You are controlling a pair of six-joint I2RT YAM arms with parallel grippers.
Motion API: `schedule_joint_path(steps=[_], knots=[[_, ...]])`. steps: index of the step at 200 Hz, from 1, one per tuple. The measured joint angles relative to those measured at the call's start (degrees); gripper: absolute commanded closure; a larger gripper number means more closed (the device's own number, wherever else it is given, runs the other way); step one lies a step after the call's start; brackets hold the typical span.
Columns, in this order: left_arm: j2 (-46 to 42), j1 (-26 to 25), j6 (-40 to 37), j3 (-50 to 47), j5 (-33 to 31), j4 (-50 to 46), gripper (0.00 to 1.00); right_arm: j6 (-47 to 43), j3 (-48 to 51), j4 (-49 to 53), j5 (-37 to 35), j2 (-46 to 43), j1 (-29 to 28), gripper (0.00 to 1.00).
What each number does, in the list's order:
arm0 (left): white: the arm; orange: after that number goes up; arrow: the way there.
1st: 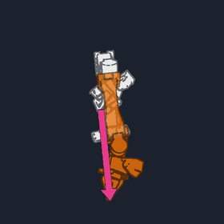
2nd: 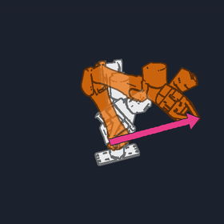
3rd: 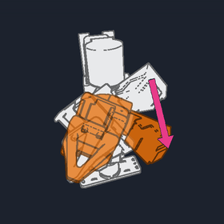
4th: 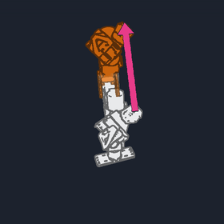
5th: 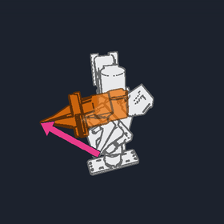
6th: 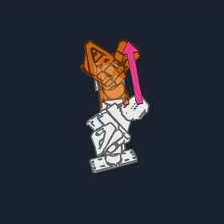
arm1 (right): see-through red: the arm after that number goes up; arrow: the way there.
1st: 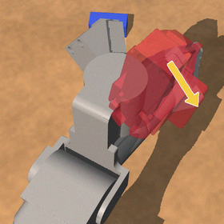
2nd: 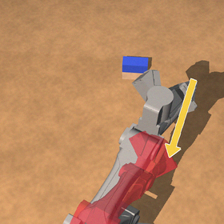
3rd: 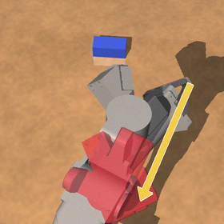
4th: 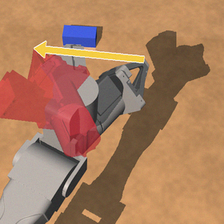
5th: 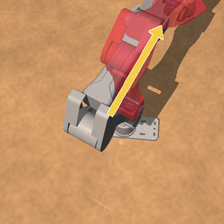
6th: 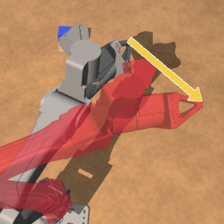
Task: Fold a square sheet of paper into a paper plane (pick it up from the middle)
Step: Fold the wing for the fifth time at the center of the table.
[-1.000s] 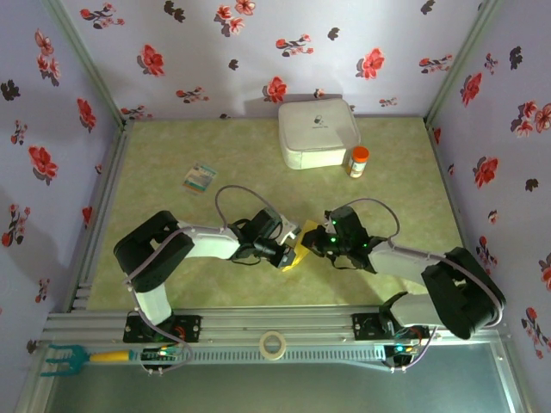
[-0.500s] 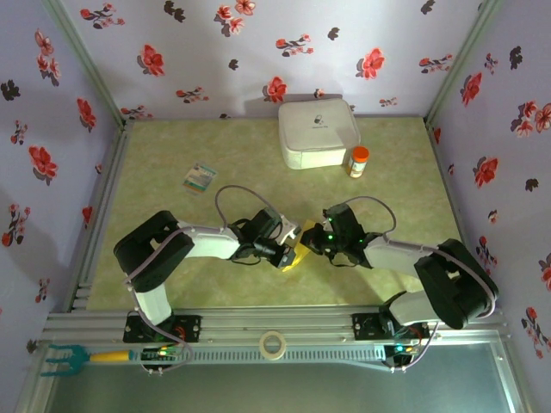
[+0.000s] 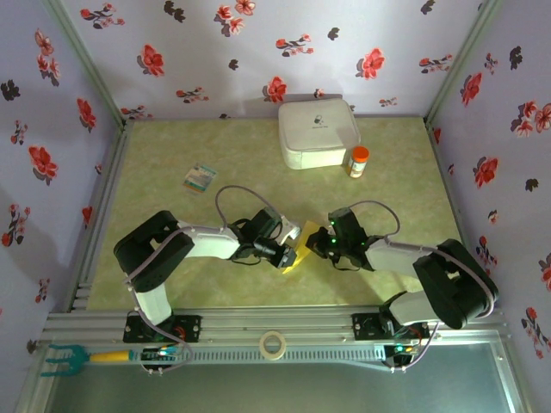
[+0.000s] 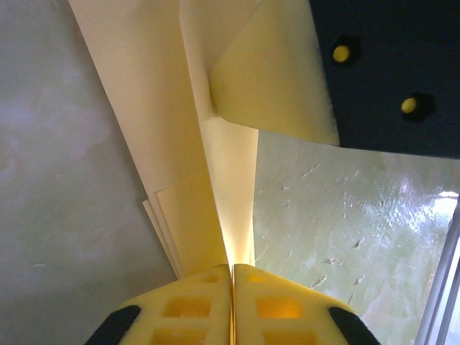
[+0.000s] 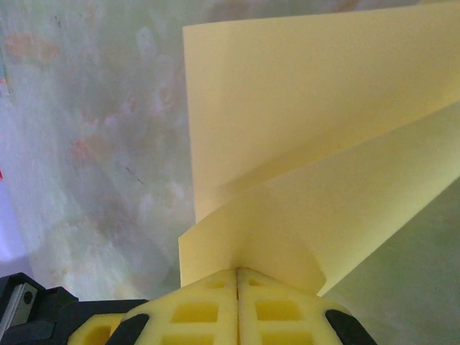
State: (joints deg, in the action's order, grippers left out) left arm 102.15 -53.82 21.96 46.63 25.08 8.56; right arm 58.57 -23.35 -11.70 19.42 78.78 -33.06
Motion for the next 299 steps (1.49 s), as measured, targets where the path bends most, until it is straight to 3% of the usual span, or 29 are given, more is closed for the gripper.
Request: schedule_joint_path(steps=[40,92,299], knots=[[0.0,0.0,0.0,-0.6,1.2,0.3,0.88,0.0,0.2,-0.4,0.0,0.6,0.6,0.92],[0.0,0.0,0.0,-1.1,2.2,0.9,1.0,0.0,0.2,-0.5,0.2,1.3,0.9,0.9],[-2.0,0.3,2.0,-4.3,-1.1,3.6,1.0,-1.6,-1.6,-5.2,7.0,5.8,2.4,0.89]])
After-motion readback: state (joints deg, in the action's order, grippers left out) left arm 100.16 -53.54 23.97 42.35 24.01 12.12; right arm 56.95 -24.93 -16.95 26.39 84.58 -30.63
